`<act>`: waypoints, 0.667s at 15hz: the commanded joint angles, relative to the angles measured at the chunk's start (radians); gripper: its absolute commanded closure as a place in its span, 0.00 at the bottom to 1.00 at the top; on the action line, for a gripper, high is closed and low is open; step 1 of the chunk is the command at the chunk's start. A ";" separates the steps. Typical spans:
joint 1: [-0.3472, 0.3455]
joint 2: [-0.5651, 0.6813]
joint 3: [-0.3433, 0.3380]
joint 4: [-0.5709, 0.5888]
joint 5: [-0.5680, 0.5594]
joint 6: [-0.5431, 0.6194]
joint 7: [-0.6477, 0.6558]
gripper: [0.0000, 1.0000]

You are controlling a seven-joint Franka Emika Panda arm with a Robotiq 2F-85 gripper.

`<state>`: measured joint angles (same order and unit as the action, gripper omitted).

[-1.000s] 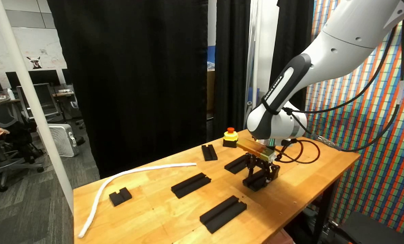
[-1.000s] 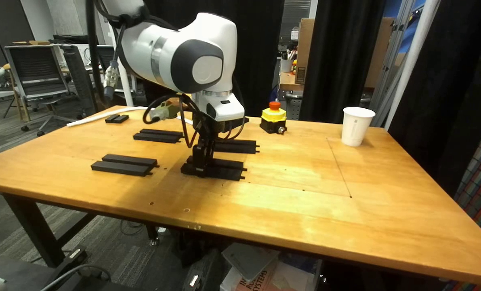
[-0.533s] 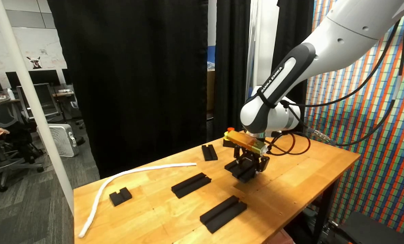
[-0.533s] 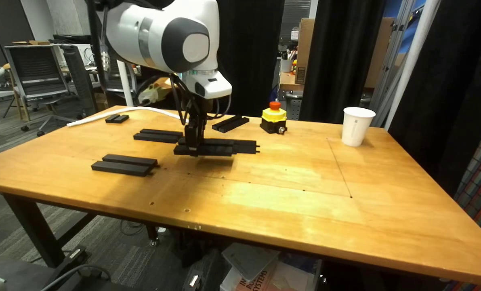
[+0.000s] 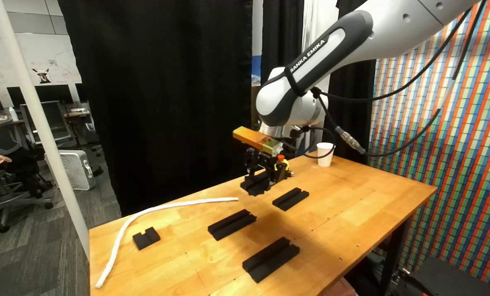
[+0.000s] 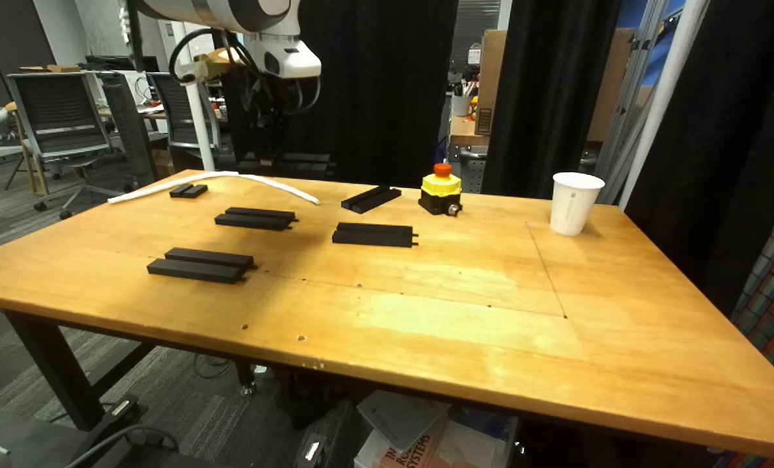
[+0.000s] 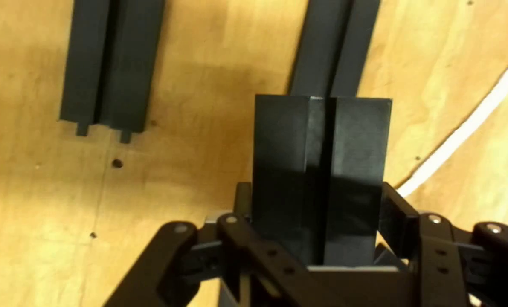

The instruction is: Attach some of the black objects at their width to make one long black strip

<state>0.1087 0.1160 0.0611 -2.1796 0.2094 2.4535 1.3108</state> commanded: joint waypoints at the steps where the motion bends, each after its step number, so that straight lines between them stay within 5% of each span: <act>1: 0.019 0.161 0.019 0.246 0.036 -0.027 0.050 0.54; 10: 0.077 0.472 0.096 0.662 0.226 -0.074 0.176 0.54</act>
<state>0.1759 0.4854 0.1264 -1.6811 0.3660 2.4225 1.4522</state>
